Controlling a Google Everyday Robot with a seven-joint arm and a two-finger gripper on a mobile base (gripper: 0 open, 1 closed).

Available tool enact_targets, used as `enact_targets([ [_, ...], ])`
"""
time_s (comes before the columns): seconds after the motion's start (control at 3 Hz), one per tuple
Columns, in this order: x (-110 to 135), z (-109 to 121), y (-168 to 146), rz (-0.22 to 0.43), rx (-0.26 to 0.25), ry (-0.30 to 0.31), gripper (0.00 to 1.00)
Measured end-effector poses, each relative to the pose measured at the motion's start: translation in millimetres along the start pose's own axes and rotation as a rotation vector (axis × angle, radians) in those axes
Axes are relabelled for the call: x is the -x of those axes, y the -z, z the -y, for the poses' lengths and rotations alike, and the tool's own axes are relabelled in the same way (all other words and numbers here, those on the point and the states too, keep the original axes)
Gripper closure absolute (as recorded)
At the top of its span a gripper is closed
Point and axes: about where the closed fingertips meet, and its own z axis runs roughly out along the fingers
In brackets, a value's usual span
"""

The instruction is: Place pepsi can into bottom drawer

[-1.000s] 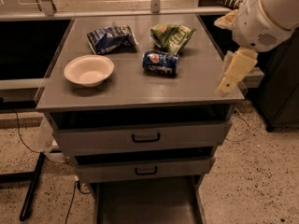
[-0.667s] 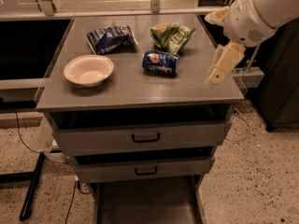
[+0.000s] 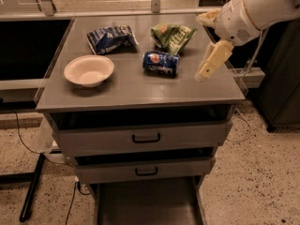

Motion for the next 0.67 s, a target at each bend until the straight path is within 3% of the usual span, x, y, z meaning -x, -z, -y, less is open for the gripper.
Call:
enact_targets([
  [0.67,3,15,-77,0.055,0.098,-0.036,0.0],
])
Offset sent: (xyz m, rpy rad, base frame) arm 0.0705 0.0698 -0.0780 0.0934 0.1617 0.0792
